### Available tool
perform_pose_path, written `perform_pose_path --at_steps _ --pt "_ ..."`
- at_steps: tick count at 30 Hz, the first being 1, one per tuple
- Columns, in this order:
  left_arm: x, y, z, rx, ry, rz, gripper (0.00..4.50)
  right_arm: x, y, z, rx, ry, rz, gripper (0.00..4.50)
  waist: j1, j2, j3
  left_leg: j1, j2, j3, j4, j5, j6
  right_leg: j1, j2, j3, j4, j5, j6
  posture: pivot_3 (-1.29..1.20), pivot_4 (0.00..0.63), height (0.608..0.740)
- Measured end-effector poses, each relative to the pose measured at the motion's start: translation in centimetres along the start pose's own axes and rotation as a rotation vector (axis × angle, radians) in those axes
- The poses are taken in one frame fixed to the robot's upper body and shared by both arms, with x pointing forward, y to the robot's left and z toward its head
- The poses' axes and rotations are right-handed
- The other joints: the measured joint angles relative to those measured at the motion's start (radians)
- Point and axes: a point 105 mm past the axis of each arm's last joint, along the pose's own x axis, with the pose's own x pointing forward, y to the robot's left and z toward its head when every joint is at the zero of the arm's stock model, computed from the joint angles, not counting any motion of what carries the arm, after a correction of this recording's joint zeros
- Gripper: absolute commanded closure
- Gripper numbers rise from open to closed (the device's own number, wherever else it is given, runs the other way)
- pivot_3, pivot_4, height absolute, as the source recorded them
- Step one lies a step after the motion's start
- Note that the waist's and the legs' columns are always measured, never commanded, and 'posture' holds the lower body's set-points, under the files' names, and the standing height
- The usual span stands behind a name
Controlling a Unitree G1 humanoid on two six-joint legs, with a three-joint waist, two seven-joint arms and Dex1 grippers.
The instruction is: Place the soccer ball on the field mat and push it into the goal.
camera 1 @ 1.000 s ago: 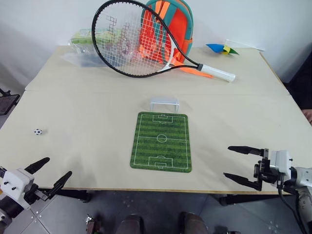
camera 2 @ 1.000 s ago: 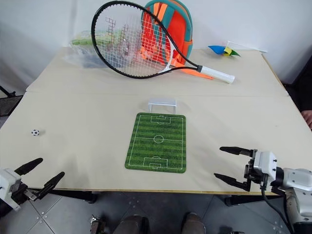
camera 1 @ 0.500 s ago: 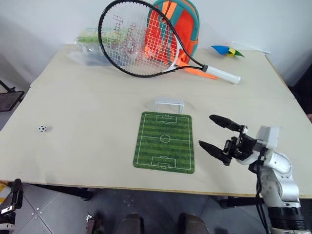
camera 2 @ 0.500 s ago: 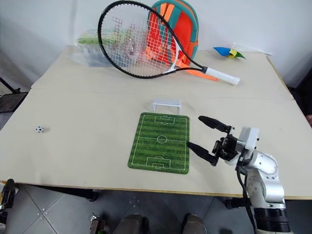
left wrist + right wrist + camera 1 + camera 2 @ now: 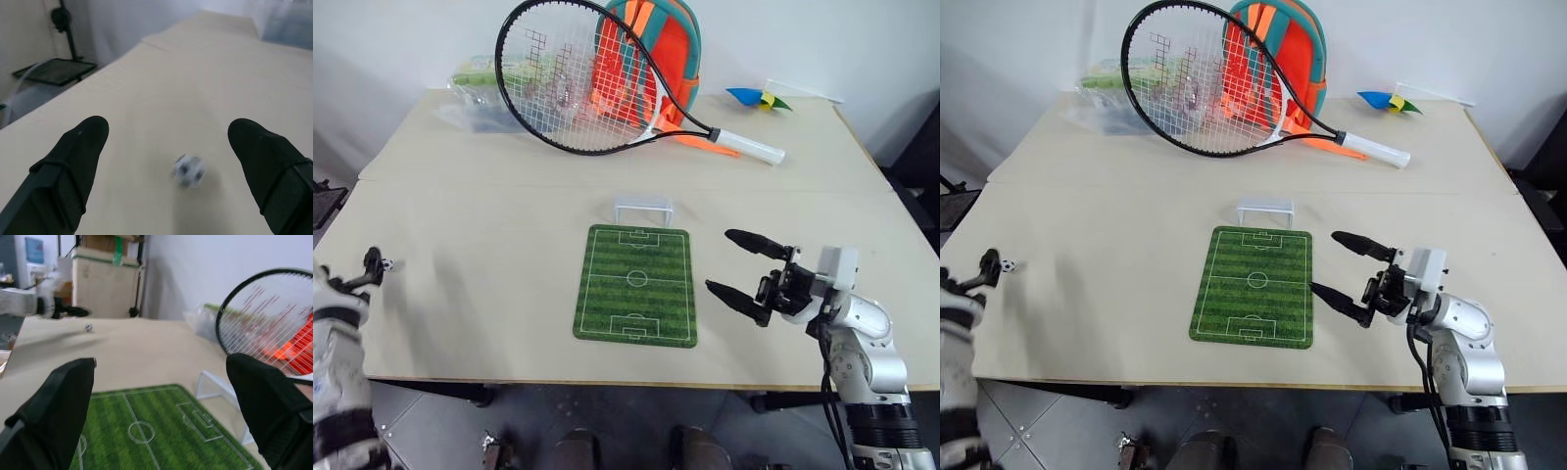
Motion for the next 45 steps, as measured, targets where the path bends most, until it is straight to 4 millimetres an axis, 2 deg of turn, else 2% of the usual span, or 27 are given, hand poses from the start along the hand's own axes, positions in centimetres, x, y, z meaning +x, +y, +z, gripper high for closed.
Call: perform_pose_path --at_steps 9,12,21,22,27,29,31,34,36,38,40,42,45 --pt "1.7 -1.1 -2.3 0.025 0.087 0.006 0.01 -0.6 0.6 -1.0 0.040 0.017 -0.048 0.00 -0.022 0.000 0.000 0.000 0.000 0.004 -0.002 0.000 0.000 -0.005 0.000 0.003 0.001 0.000 0.000 0.00 0.150 0.740" --pt "1.6 -0.8 -3.1 0.030 0.115 0.025 0.58 -0.7 0.6 -1.1 0.027 0.020 -0.062 0.00 -0.021 0.000 0.000 0.000 0.000 0.004 -0.001 0.000 0.000 -0.005 0.000 0.004 0.002 0.000 0.000 0.00 0.150 0.740" --pt "1.6 -0.7 -3.9 0.038 0.149 0.039 3.48 -0.9 0.4 -1.1 0.011 0.021 -0.097 0.00 -0.019 -0.001 0.000 0.000 0.000 0.005 -0.001 0.000 0.000 -0.005 0.000 0.004 0.003 0.000 0.000 0.00 0.150 0.740" --pt "1.6 -0.6 -3.9 0.038 0.150 0.041 3.63 -0.9 0.4 -1.1 0.011 0.023 -0.101 0.00 -0.019 -0.001 0.000 0.000 0.000 0.005 -0.001 0.000 0.000 -0.005 0.000 0.004 0.003 0.000 0.000 0.00 0.150 0.740" --pt "1.3 -0.9 -3.6 0.025 0.127 0.006 3.62 -1.0 0.2 -1.1 0.006 0.025 -0.117 0.00 -0.019 -0.001 0.000 0.000 0.000 0.005 -0.001 0.000 0.000 -0.006 0.000 0.005 0.003 0.000 0.000 0.00 0.150 0.740" --pt "1.1 -2.8 -2.2 -0.022 0.030 -0.123 3.62 -1.3 0.1 -1.1 0.001 0.029 -0.133 0.00 -0.016 -0.001 0.000 -0.001 0.000 0.005 0.000 0.000 0.000 -0.006 0.000 0.004 0.003 0.000 0.000 0.00 0.150 0.740" --pt "0.5 -5.4 0.1 -0.040 -0.083 -0.309 3.62 -1.7 -0.1 -0.8 -0.013 0.036 -0.139 0.00 -0.012 -0.001 0.000 -0.002 0.000 0.005 0.001 0.000 0.000 -0.006 0.000 0.005 0.003 0.000 0.000 0.00 0.150 0.740" --pt "-1.8 -11.0 3.8 0.016 -0.226 -0.691 3.62 -2.9 -0.2 -0.4 -0.031 0.084 -0.113 0.00 -0.005 -0.001 0.000 -0.002 0.000 0.006 0.001 0.000 0.000 -0.006 0.000 0.005 0.003 0.000 0.000 0.00 0.150 0.740" --pt "-5.2 -16.2 4.6 0.105 -0.236 -1.053 3.62 -4.4 0.4 0.1 -0.032 0.155 -0.042 0.00 0.004 -0.001 0.000 -0.002 0.000 0.006 0.001 0.000 0.001 -0.006 0.000 0.005 0.002 0.000 0.000 0.00 0.150 0.740" --pt "-8.2 -20.2 3.8 0.156 -0.196 -1.337 3.62 -5.9 1.0 0.7 -0.030 0.214 0.019 0.00 0.008 0.000 0.000 -0.002 0.000 0.007 0.001 -0.001 0.001 -0.006 0.000 0.006 0.002 0.000 0.000 0.00 0.150 0.740" --pt "-11.0 -23.1 1.8 0.193 -0.113 -1.585 3.62 -7.8 1.9 1.0 -0.017 0.291 0.077 0.00 0.008 0.000 0.000 -0.001 0.000 0.008 0.001 -0.001 0.001 -0.006 0.000 0.006 0.003 0.000 0.000 0.00 0.150 0.740" --pt "-13.0 -24.7 -0.1 0.231 -0.044 -1.744 3.62 -8.8 2.7 1.2 0.003 0.332 0.119 0.00 0.005 0.000 0.000 -0.001 0.000 0.009 0.001 -0.001 0.001 -0.006 0.000 0.007 0.002 0.000 0.000 0.00 0.150 0.740" --pt "-15.2 -27.8 -3.0 0.376 -0.018 -1.960 3.62 -10.4 3.9 1.6 0.031 0.370 0.125 0.00 0.008 0.000 0.000 0.000 0.000 0.011 0.002 0.000 0.002 -0.006 0.000 0.008 0.002 0.001 0.001 0.00 0.150 0.740"
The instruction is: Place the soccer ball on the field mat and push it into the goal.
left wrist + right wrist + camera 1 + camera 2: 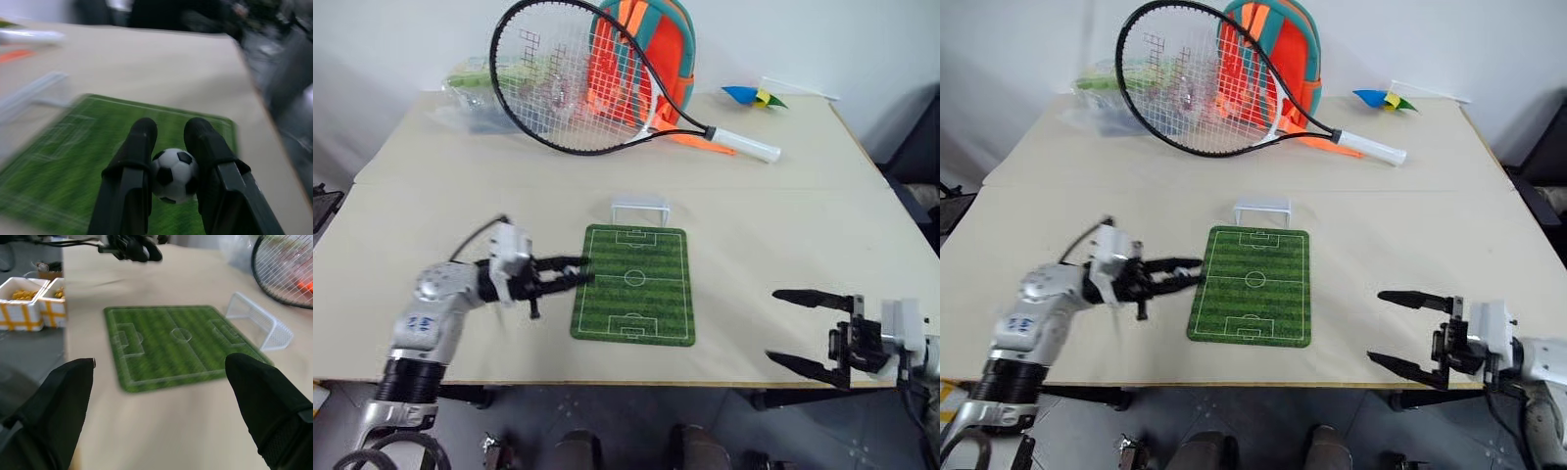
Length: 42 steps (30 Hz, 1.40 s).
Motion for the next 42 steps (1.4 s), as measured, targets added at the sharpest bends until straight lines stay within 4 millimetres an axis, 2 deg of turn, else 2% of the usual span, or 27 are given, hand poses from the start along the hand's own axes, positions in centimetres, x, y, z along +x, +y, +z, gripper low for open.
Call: perform_pose_path --at_steps 4,8,11,17,30,31,35,42 --pt "2.9 -1.5 -2.8 0.021 0.070 -0.120 3.62 -0.5 0.6 0.5 -0.001 0.012 -0.010 0.00 -0.006 0.000 0.000 0.000 0.000 0.002 0.000 0.000 0.000 -0.001 0.000 0.002 0.000 0.000 0.000 0.00 0.150 0.740" --pt "4.5 -1.1 -3.2 0.058 0.086 -0.118 3.62 -0.6 1.3 0.7 0.007 0.010 -0.034 0.00 0.007 0.000 0.000 0.000 0.000 0.001 0.002 0.000 0.001 0.000 0.000 0.002 0.000 0.001 0.001 0.00 0.150 0.740" --pt "6.0 -1.8 -3.8 0.061 0.107 -0.139 3.62 -0.5 2.1 0.7 0.019 -0.005 -0.065 0.00 0.018 -0.001 0.000 -0.001 0.000 0.001 0.002 -0.001 0.002 0.000 0.000 0.002 -0.001 0.002 0.001 0.00 0.150 0.740" --pt "6.1 -1.7 -3.8 0.066 0.110 -0.130 3.62 -0.4 3.0 0.6 0.041 -0.015 -0.091 0.00 0.022 0.000 0.000 0.000 0.000 0.002 0.003 -0.001 0.002 0.000 0.000 0.003 -0.001 0.002 0.001 0.00 0.150 0.740" --pt "6.3 -1.8 -3.8 0.046 0.125 -0.114 3.62 0.9 1.9 0.9 0.002 -0.035 -0.103 0.00 0.024 0.000 0.000 -0.001 0.000 0.002 0.005 -0.001 0.002 0.000 0.000 0.003 0.000 0.002 0.001 0.00 0.150 0.740" --pt "6.3 -1.8 -3.8 0.044 0.125 -0.115 2.91 0.9 1.9 0.9 0.005 -0.036 -0.100 0.00 0.025 0.000 0.000 -0.001 0.000 0.002 0.005 -0.001 0.003 0.000 0.000 0.003 0.000 0.002 0.001 0.00 0.150 0.740" --pt "6.4 -1.9 -3.6 0.043 0.122 -0.116 1.83 1.0 1.8 0.8 0.005 -0.035 -0.099 0.00 0.024 0.000 0.000 -0.001 0.000 0.002 0.006 -0.001 0.003 0.000 0.000 0.003 0.000 0.003 0.002 0.00 0.150 0.740" --pt "6.9 -1.8 -3.2 0.067 0.095 -0.104 1.83 1.0 1.8 0.6 0.010 -0.032 -0.099 0.00 0.024 0.000 0.000 -0.001 0.000 0.002 0.007 -0.001 0.003 0.000 0.000 0.003 0.000 0.003 0.002 0.00 0.150 0.740"
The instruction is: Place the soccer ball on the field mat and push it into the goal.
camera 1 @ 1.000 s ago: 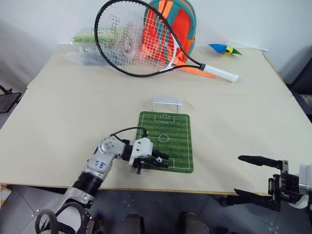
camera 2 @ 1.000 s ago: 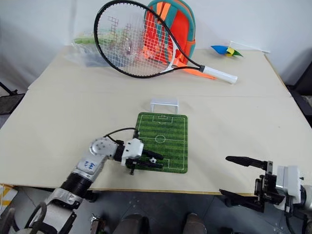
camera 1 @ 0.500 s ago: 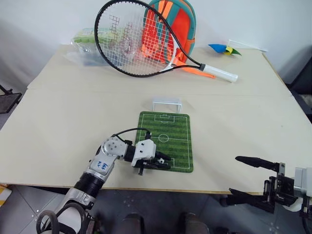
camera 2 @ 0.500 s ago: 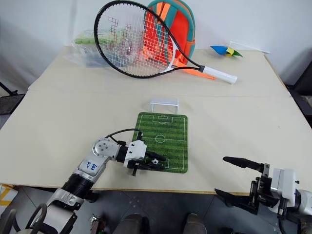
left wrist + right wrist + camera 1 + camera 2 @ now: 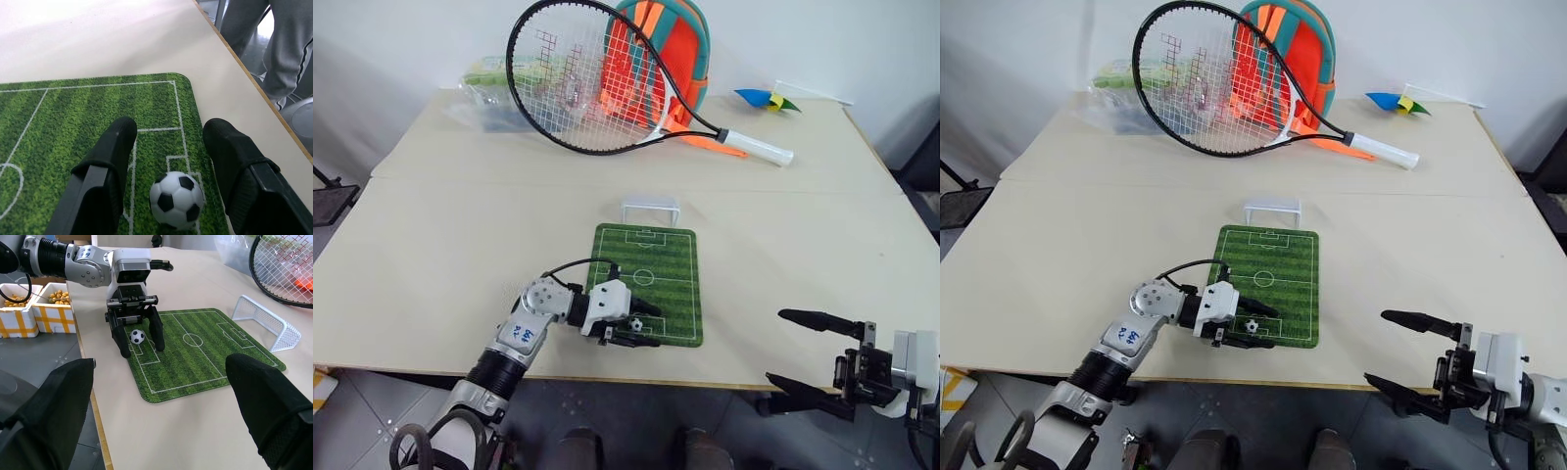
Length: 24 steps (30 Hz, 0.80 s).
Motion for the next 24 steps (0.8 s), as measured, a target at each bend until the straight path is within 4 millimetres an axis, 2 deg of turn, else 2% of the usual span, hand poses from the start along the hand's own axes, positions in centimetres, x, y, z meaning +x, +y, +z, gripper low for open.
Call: perform_pose_path --at_steps 4,7,11,15,19,20,22,24 --pt "-0.1 0.3 0.7 0.024 -0.031 0.022 1.83 -0.1 -0.1 -0.2 0.008 0.000 -0.003 0.00 0.000 0.000 0.000 0.000 0.000 0.000 0.001 0.000 0.000 0.000 0.000 0.000 0.000 0.000 0.000 0.00 0.150 0.740" --pt "-0.9 0.5 1.8 0.033 -0.104 0.064 1.83 0.0 -0.1 -0.2 0.006 -0.007 -0.003 0.00 -0.001 0.000 0.000 -0.001 0.000 0.000 0.002 0.000 0.001 0.000 0.000 0.000 0.000 0.000 0.000 0.00 0.150 0.740" --pt "-5.0 -0.8 3.3 0.046 -0.175 0.097 1.83 0.3 -0.5 0.0 -0.006 -0.026 -0.025 0.00 -0.023 0.001 0.000 0.000 0.001 0.000 0.001 0.000 0.000 0.000 0.000 0.001 0.001 0.000 0.000 0.00 0.150 0.740" --pt "-8.8 -3.1 3.2 -0.001 -0.134 0.141 3.04 0.7 -0.9 0.4 -0.035 -0.040 -0.031 0.00 -0.028 0.001 0.000 0.001 0.001 0.001 0.002 -0.001 0.001 0.000 0.000 0.003 0.001 0.001 0.000 0.00 0.150 0.740" --pt "-9.0 -6.7 2.8 -0.051 -0.107 0.075 4.32 0.9 -0.9 0.6 -0.052 -0.053 -0.013 0.00 -0.018 0.002 0.000 0.001 0.001 0.001 0.004 -0.002 0.001 0.000 0.000 0.005 0.002 0.001 0.000 0.00 0.150 0.740" --pt "-8.8 -7.3 2.8 -0.061 -0.109 0.064 4.48 1.1 -0.9 0.7 -0.055 -0.056 -0.002 0.00 -0.015 0.002 0.000 0.001 0.001 0.001 0.005 -0.002 0.002 0.001 0.000 0.006 0.002 0.001 0.000 0.00 0.150 0.740" --pt "-8.1 -8.3 2.7 -0.082 -0.113 0.033 4.48 1.1 -0.7 0.6 -0.051 -0.055 0.014 0.00 -0.013 0.002 0.000 0.001 0.000 0.001 0.005 -0.002 0.002 0.001 0.001 0.008 0.002 0.001 0.000 0.00 0.150 0.740" --pt "-7.2 -8.4 2.2 -0.101 -0.113 0.047 4.48 0.9 -0.7 0.3 -0.044 -0.047 0.033 0.00 -0.013 0.003 0.000 0.001 0.000 0.002 0.006 -0.003 0.003 0.001 0.001 0.009 0.001 0.001 0.001 0.00 0.150 0.740"
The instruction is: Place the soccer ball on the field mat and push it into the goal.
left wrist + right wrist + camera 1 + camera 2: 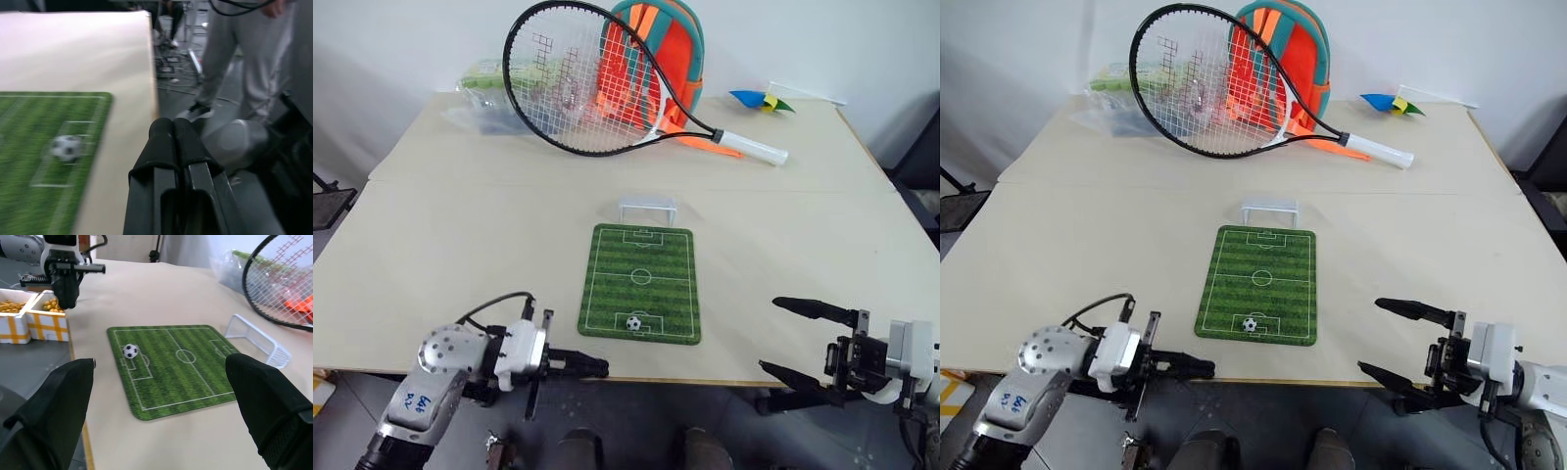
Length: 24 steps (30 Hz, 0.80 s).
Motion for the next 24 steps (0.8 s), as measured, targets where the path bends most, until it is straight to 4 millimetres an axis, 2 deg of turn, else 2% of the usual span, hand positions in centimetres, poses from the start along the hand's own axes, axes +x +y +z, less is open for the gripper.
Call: perform_pose_path --at_steps 3,5,15,18,21,24 --pt "2.6 0.5 -1.4 -0.049 -0.015 0.046 4.48 -1.0 0.0 -0.9 0.006 0.029 0.033 0.00 0.001 0.000 0.000 0.000 0.000 0.001 0.001 0.000 0.001 0.000 0.000 0.001 0.000 0.001 0.001 0.00 0.150 0.740" --pt "3.4 1.2 -2.0 -0.055 0.001 0.060 4.48 -1.5 0.4 -1.4 0.022 0.044 0.045 0.00 0.003 0.000 0.000 0.000 0.000 0.001 0.000 0.000 0.001 0.000 0.001 0.001 0.000 0.001 0.001 0.00 0.150 0.740" --pt "4.6 4.7 -2.4 -0.048 -0.002 0.089 4.48 -2.2 1.4 -2.1 0.028 0.054 0.030 0.00 -0.010 0.001 -0.001 0.000 0.000 0.002 0.001 0.000 0.001 0.000 0.001 0.002 0.000 0.001 0.001 0.00 0.150 0.740" --pt "5.4 7.4 -2.7 -0.031 0.010 0.150 4.48 -2.4 1.8 -2.5 0.039 0.039 -0.013 0.00 0.000 0.001 -0.001 0.000 0.000 0.002 0.002 0.000 0.001 0.000 0.001 0.002 0.000 0.002 0.002 0.00 0.150 0.740" --pt "5.8 11.4 -2.8 0.009 0.037 0.258 4.48 -2.5 1.6 -2.6 0.034 0.021 -0.083 0.00 0.006 0.001 0.000 0.000 0.000 0.002 0.002 0.000 0.001 0.000 0.001 0.002 -0.001 0.002 0.002 0.00 0.150 0.740" --pt "6.0 15.2 -1.1 0.048 -0.023 0.368 4.48 -2.6 0.5 -2.6 0.026 -0.011 -0.223 0.00 0.008 0.000 0.000 -0.001 0.000 0.003 0.002 0.000 0.001 -0.001 0.001 0.002 -0.002 0.003 0.003 0.00 0.150 0.740"
